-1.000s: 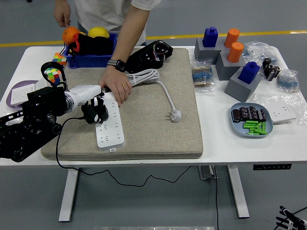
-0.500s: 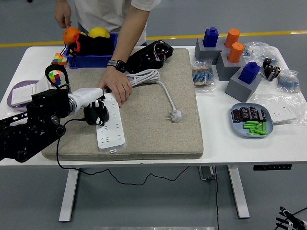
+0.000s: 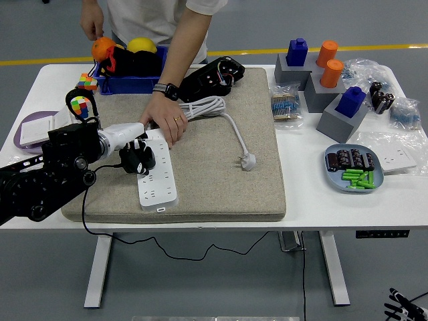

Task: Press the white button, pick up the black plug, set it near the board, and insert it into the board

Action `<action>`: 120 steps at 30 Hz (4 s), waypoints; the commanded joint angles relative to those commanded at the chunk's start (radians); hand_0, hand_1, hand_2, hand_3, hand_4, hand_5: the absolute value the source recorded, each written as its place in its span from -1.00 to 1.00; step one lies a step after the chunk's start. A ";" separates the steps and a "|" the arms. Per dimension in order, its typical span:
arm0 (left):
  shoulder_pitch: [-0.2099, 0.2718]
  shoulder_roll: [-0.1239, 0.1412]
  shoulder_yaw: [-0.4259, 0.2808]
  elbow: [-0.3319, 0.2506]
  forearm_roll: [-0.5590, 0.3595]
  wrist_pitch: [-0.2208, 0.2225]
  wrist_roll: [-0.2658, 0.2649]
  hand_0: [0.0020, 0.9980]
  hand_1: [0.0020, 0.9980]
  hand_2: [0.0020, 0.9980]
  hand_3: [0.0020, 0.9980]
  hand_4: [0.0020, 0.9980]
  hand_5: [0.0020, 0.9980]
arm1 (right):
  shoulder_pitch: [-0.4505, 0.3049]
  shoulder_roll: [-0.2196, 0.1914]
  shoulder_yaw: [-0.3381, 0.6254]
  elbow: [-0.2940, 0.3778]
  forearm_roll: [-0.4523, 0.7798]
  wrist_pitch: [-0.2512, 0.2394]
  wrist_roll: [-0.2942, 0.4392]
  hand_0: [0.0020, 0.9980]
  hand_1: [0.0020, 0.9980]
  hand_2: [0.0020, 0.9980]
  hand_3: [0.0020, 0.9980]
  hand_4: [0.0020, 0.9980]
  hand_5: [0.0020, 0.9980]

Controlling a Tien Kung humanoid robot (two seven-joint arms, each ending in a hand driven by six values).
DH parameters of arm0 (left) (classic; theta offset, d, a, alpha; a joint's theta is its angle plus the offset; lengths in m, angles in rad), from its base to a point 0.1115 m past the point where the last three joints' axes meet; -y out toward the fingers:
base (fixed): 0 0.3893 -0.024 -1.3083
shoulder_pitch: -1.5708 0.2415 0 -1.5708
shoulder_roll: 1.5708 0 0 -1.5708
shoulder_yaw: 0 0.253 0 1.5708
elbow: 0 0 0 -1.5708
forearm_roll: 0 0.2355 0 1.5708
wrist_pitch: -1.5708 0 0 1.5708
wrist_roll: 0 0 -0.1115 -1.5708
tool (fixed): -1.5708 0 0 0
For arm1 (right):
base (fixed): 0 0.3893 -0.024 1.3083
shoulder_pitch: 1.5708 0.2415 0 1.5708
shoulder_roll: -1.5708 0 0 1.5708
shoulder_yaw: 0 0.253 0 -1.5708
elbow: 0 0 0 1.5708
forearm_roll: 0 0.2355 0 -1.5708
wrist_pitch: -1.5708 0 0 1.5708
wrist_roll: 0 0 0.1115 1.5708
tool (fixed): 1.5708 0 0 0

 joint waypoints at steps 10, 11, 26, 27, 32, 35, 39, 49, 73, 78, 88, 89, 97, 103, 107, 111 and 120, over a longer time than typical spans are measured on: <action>0.017 0.010 -0.065 -0.029 0.025 0.030 -0.039 -0.36 0.04 0.09 0.08 0.74 -1.00 | -0.003 0.001 0.005 0.000 -0.006 0.001 0.000 0.45 0.21 0.10 0.31 0.47 -0.03; 0.020 0.010 -0.069 -0.032 0.027 0.033 -0.043 -0.36 0.04 0.09 0.08 0.74 -1.00 | -0.003 0.001 0.006 0.000 -0.007 0.001 0.001 0.45 0.21 0.10 0.31 0.47 -0.03; 0.039 0.021 -0.087 -0.055 0.027 0.020 -0.031 0.45 0.75 0.70 0.18 0.81 -1.00 | -0.004 0.002 0.010 0.000 -0.007 0.003 0.000 0.45 0.21 0.10 0.31 0.47 -0.04; 0.040 0.022 -0.086 -0.055 0.026 0.019 -0.030 0.45 0.75 0.70 0.18 0.81 -1.00 | -0.004 0.002 0.010 0.000 -0.007 0.003 0.001 0.45 0.21 0.10 0.31 0.47 -0.04; 0.044 0.026 -0.089 -0.062 0.027 0.015 -0.028 0.45 0.72 0.67 0.18 0.79 -1.00 | -0.005 0.002 0.010 0.000 -0.008 0.003 0.000 0.45 0.21 0.10 0.30 0.47 -0.04; 0.047 0.029 -0.098 -0.070 0.028 0.013 -0.025 0.41 0.68 0.58 0.17 0.79 -1.00 | -0.005 0.001 0.008 0.000 -0.007 0.003 0.000 0.45 0.21 0.10 0.30 0.47 -0.05; 0.050 0.032 -0.109 -0.086 0.026 0.013 -0.024 0.41 0.68 0.58 0.17 0.79 -1.00 | -0.004 0.002 0.008 0.000 -0.007 0.003 0.000 0.45 0.21 0.10 0.30 0.47 -0.05; 0.081 0.046 -0.197 -0.161 0.036 0.027 -0.039 0.38 0.66 0.56 0.15 0.80 -1.00 | -0.003 0.000 0.000 0.000 -0.006 0.002 -0.001 0.45 0.21 0.10 0.30 0.47 -0.05; 0.138 0.029 -0.230 -0.080 0.126 0.105 -0.091 0.06 0.48 0.34 0.14 0.55 -1.00 | -0.007 0.001 -0.008 0.000 -0.002 0.000 0.000 0.45 0.21 0.10 0.29 0.47 -0.05; 0.143 0.028 -0.230 -0.092 0.116 0.092 -0.083 -0.01 0.44 0.26 0.08 0.53 -1.00 | -0.011 0.002 -0.001 0.000 -0.006 0.000 -0.002 0.45 0.21 0.10 0.29 0.47 -0.05; 0.148 0.028 -0.240 -0.114 0.106 0.086 -0.081 -0.04 0.42 0.22 0.07 0.57 -1.00 | -0.012 0.003 0.000 0.000 -0.005 -0.001 0.003 0.45 0.21 0.10 0.29 0.48 -0.05; 0.148 0.028 -0.244 -0.118 0.105 0.086 -0.081 -0.04 0.42 0.22 0.07 0.57 -1.00 | -0.012 0.003 0.000 0.000 -0.005 -0.002 0.003 0.45 0.21 0.10 0.29 0.48 -0.05; 0.151 0.029 -0.248 -0.128 0.102 0.083 -0.079 -0.04 0.41 0.20 0.06 0.58 -1.00 | -0.011 0.004 0.004 0.000 -0.006 -0.004 0.006 0.45 0.21 0.10 0.29 0.47 -0.05; 0.153 0.032 -0.253 -0.135 0.103 0.081 -0.076 -0.05 0.40 0.18 0.06 0.59 -1.00 | -0.010 0.004 0.006 0.000 -0.007 -0.005 0.007 0.45 0.21 0.10 0.29 0.48 -0.05; 0.154 0.035 -0.257 -0.139 0.102 0.078 -0.074 -0.06 0.39 0.17 0.05 0.59 -1.00 | -0.011 0.005 0.007 0.000 -0.007 -0.004 0.007 0.45 0.21 0.10 0.29 0.47 -0.05; 0.158 0.038 -0.265 -0.146 0.102 0.076 -0.072 -0.06 0.39 0.17 0.05 0.59 -1.00 | -0.011 0.006 0.007 0.000 -0.007 -0.005 0.008 0.45 0.21 0.10 0.29 0.47 -0.05; 0.167 0.048 -0.301 -0.161 0.113 0.077 -0.071 -0.08 0.38 0.16 0.05 0.59 -1.00 | -0.011 0.006 0.007 0.000 -0.008 -0.005 0.009 0.45 0.21 0.10 0.29 0.47 -0.05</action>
